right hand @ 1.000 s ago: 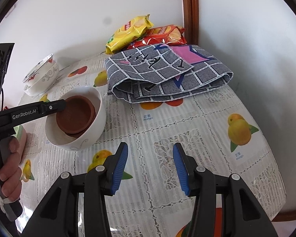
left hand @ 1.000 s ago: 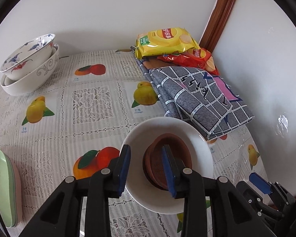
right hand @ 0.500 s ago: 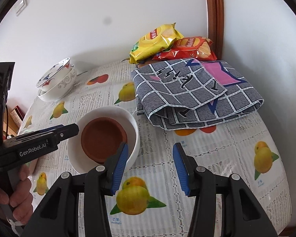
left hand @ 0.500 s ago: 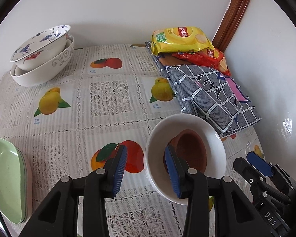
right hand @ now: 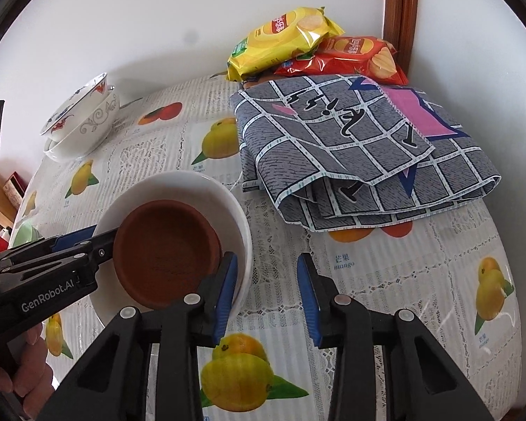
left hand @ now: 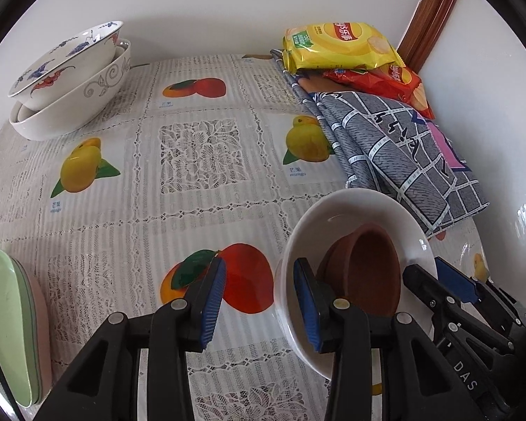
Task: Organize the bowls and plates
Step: 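Grasp the white bowl rim with both grippers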
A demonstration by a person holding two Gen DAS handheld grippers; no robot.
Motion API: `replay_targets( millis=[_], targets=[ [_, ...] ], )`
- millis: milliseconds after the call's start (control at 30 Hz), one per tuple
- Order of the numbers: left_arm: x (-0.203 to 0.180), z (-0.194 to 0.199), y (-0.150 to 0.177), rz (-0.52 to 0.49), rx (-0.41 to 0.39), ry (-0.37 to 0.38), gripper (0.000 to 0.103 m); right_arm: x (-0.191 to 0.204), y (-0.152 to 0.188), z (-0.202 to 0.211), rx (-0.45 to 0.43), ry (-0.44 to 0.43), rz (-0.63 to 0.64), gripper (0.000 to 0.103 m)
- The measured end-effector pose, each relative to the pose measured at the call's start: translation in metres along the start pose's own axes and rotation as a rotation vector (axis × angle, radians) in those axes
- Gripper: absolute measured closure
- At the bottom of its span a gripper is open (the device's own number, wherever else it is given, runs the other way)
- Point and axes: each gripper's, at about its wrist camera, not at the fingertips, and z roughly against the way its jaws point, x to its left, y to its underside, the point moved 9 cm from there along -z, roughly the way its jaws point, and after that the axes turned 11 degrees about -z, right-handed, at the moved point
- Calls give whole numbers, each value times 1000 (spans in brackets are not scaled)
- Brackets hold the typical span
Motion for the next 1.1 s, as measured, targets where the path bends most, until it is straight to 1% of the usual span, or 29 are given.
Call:
replay_targets(
  millis=[167,233,400,567,667,700,833,867,900,933,967,1000,1033,1067,1100],
  targets=[
    [2,-10,2,-5,29,-7,64,3,2,-11,26,26,21,68],
    [1,-13,2,-4,34,4,64,3,3,-14,33,31,20,68],
    [1,-15,1,-10,35,17,65,1,0,-16,31,24,7,66],
    [0,-16,2,-17,35,26,67,-1,-1,-15,4,28,-1,62],
    [-1,-18,3,-17,29,37,68,-1,-1,-14,-11,35,7,61],
    [-1,-18,3,-16,30,43,69,-1,-1,-14,-12,33,6,61],
    [-7,-19,3,-10,19,74,82,-4,-1,-16,17,-10,-53,61],
    [-9,-18,3,-13,15,74,88,-3,-1,-17,25,-25,-68,63],
    [-11,-18,2,-21,11,77,90,-3,0,-17,29,-35,-80,64],
    [-13,-18,1,-27,8,75,93,-2,0,-17,25,-36,-82,68],
    [-14,-17,1,-29,3,67,93,0,1,-16,21,-41,-79,74],
    [-15,-17,0,-32,-2,63,93,3,2,-15,18,-46,-76,77],
    [-16,-16,-1,-35,-3,62,92,6,3,-15,16,-51,-72,86],
    [-17,-16,-1,-36,-5,64,92,9,4,-14,17,-56,-69,92],
    [-17,-16,-1,-34,-5,63,92,11,4,-13,9,-40,-68,92]
  ],
)
